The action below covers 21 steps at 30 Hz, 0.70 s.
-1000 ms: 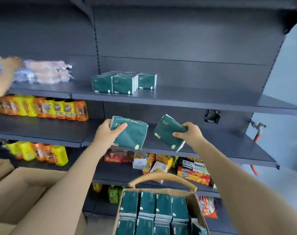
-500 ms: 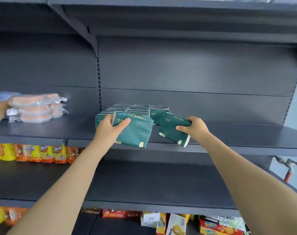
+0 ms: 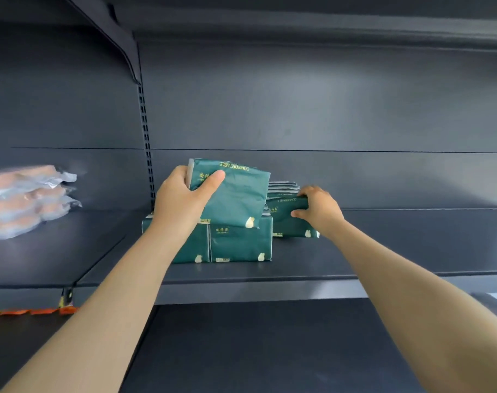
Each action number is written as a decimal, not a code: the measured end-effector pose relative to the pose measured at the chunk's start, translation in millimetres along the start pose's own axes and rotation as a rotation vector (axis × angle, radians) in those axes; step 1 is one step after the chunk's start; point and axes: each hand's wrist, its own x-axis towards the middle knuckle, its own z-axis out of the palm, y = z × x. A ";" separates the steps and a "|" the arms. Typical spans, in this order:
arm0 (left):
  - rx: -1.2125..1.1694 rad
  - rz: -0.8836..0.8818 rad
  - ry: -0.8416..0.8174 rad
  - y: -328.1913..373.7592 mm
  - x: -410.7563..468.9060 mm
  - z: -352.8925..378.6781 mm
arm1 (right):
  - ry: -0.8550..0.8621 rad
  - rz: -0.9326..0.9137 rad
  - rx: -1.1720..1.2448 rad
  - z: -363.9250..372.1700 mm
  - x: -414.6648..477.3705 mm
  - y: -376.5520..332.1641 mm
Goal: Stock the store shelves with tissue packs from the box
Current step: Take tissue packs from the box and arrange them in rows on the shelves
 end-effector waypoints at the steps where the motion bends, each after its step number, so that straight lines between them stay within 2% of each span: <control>1: -0.009 -0.005 0.014 -1.5 1.4 2.5 | 0.025 0.001 0.003 5.4 4.6 1.1; 5: -0.013 -0.042 0.041 -5.9 0.9 10.4 | 0.109 -0.041 -0.050 24.2 17.1 10.8; 9: 0.001 -0.066 0.045 -6.5 3.2 13.5 | 0.083 -0.118 -0.110 36.7 31.0 28.0; 15: -0.003 -0.090 0.053 -2.5 0.7 31.2 | 0.067 -0.097 0.041 51.0 38.8 35.3; 21: -0.029 -0.128 0.052 6.7 -6.2 48.3 | -0.113 -0.095 -0.081 21.2 46.5 24.9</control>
